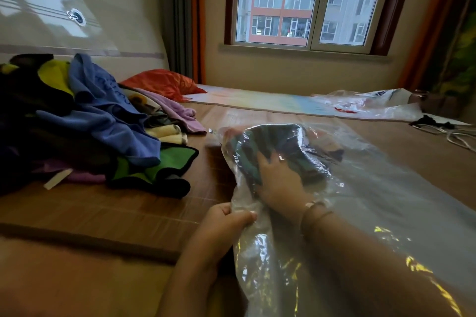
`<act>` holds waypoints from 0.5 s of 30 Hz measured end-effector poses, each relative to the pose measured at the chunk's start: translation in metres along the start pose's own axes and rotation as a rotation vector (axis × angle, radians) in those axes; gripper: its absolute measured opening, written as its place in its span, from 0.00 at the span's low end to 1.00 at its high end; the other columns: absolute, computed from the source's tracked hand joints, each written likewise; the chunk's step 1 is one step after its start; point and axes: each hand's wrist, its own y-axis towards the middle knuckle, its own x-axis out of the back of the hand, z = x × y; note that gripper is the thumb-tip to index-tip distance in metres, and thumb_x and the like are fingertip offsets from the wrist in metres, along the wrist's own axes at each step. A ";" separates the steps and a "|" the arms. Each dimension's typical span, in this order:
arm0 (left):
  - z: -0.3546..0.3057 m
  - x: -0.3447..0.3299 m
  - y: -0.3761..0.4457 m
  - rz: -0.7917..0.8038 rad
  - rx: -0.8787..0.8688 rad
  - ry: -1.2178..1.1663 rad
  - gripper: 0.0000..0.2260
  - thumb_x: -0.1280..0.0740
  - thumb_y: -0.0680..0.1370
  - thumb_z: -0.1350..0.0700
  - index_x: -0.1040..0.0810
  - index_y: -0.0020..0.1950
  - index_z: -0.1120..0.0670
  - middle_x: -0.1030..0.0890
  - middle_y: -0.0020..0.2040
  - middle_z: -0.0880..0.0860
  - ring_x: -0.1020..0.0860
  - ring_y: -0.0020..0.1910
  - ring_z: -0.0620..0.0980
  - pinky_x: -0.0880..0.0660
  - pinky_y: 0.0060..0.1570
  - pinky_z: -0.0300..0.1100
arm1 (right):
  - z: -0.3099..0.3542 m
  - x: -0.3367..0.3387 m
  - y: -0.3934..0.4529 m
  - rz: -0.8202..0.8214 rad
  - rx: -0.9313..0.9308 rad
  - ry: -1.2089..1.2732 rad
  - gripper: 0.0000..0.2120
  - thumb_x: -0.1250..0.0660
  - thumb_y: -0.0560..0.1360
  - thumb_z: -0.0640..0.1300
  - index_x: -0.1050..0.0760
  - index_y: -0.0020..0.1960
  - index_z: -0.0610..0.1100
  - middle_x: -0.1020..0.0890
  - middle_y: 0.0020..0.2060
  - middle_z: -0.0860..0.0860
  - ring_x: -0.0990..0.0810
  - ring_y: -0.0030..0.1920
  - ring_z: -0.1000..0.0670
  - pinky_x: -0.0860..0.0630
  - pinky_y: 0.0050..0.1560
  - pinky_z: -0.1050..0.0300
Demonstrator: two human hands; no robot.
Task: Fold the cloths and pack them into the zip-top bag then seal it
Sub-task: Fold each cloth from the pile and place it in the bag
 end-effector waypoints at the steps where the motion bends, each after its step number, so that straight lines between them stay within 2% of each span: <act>1: 0.000 0.001 0.000 0.006 -0.003 -0.003 0.04 0.34 0.75 0.66 0.19 0.42 0.62 0.17 0.33 0.56 0.19 0.30 0.50 0.23 0.34 0.41 | 0.007 0.000 0.006 -0.061 -0.008 -0.026 0.29 0.37 0.77 0.44 0.45 0.74 0.44 0.39 0.72 0.38 0.34 0.70 0.37 0.27 0.60 0.45; 3: -0.001 0.003 0.000 0.024 -0.003 -0.009 0.04 0.33 0.75 0.66 0.19 0.43 0.62 0.17 0.33 0.56 0.19 0.30 0.50 0.23 0.34 0.41 | 0.017 -0.004 0.022 -0.157 -0.047 -0.047 0.18 0.42 0.80 0.43 0.36 0.68 0.40 0.25 0.61 0.40 0.22 0.58 0.40 0.24 0.52 0.50; 4: -0.001 0.005 0.000 0.032 0.002 -0.015 0.03 0.33 0.75 0.66 0.20 0.43 0.62 0.17 0.33 0.56 0.19 0.30 0.50 0.23 0.33 0.40 | 0.021 -0.005 0.030 -0.202 -0.048 -0.023 0.16 0.45 0.81 0.44 0.33 0.67 0.40 0.21 0.57 0.41 0.20 0.55 0.41 0.23 0.50 0.51; 6: -0.003 0.007 0.001 0.032 0.007 -0.024 0.03 0.33 0.75 0.66 0.20 0.43 0.62 0.17 0.31 0.55 0.19 0.28 0.49 0.24 0.29 0.38 | 0.027 -0.008 0.044 -0.265 -0.028 0.105 0.17 0.47 0.82 0.48 0.30 0.66 0.42 0.19 0.53 0.44 0.19 0.53 0.43 0.24 0.52 0.52; 8: -0.002 0.010 0.003 -0.010 0.017 -0.053 0.04 0.34 0.75 0.67 0.21 0.42 0.63 0.18 0.30 0.55 0.20 0.26 0.49 0.24 0.28 0.38 | 0.035 -0.015 0.050 -0.267 0.045 0.119 0.21 0.46 0.81 0.50 0.34 0.69 0.40 0.24 0.62 0.40 0.24 0.61 0.40 0.27 0.62 0.46; 10: 0.000 0.015 0.005 -0.073 0.024 -0.094 0.03 0.33 0.75 0.66 0.20 0.45 0.65 0.18 0.31 0.57 0.20 0.27 0.51 0.23 0.29 0.39 | 0.041 -0.029 0.051 -0.069 0.145 -0.007 0.29 0.47 0.80 0.45 0.50 0.75 0.33 0.44 0.74 0.34 0.45 0.73 0.32 0.45 0.73 0.40; 11: 0.001 0.016 0.005 -0.090 0.025 -0.119 0.04 0.33 0.75 0.66 0.20 0.47 0.66 0.17 0.34 0.59 0.19 0.29 0.53 0.23 0.30 0.41 | 0.041 -0.031 0.049 -0.017 0.244 0.022 0.29 0.48 0.80 0.44 0.52 0.75 0.32 0.50 0.74 0.32 0.53 0.74 0.30 0.52 0.74 0.36; 12: 0.002 0.017 0.004 -0.092 0.025 -0.141 0.06 0.33 0.75 0.65 0.20 0.49 0.66 0.17 0.36 0.61 0.19 0.31 0.54 0.22 0.33 0.43 | 0.036 -0.034 0.050 0.014 0.361 0.148 0.26 0.49 0.79 0.43 0.47 0.73 0.32 0.48 0.73 0.29 0.51 0.72 0.26 0.51 0.71 0.30; 13: 0.003 0.016 0.003 -0.089 0.024 -0.152 0.06 0.33 0.75 0.65 0.19 0.49 0.66 0.16 0.39 0.62 0.18 0.33 0.56 0.21 0.35 0.44 | 0.027 -0.035 0.050 0.087 0.460 0.147 0.21 0.49 0.78 0.42 0.40 0.67 0.31 0.39 0.70 0.27 0.44 0.68 0.21 0.43 0.65 0.24; 14: 0.003 0.015 0.003 -0.091 0.021 -0.153 0.06 0.32 0.75 0.64 0.19 0.49 0.66 0.16 0.41 0.63 0.18 0.35 0.56 0.20 0.38 0.45 | 0.018 -0.033 0.052 0.162 0.497 0.113 0.17 0.49 0.76 0.41 0.37 0.61 0.32 0.31 0.65 0.27 0.35 0.62 0.19 0.37 0.58 0.21; 15: 0.003 0.013 0.002 -0.097 0.019 -0.157 0.06 0.32 0.75 0.64 0.19 0.49 0.65 0.16 0.42 0.63 0.18 0.36 0.57 0.20 0.39 0.46 | 0.015 -0.029 0.047 0.133 0.516 0.020 0.18 0.50 0.75 0.42 0.37 0.59 0.32 0.29 0.63 0.28 0.32 0.60 0.20 0.35 0.55 0.21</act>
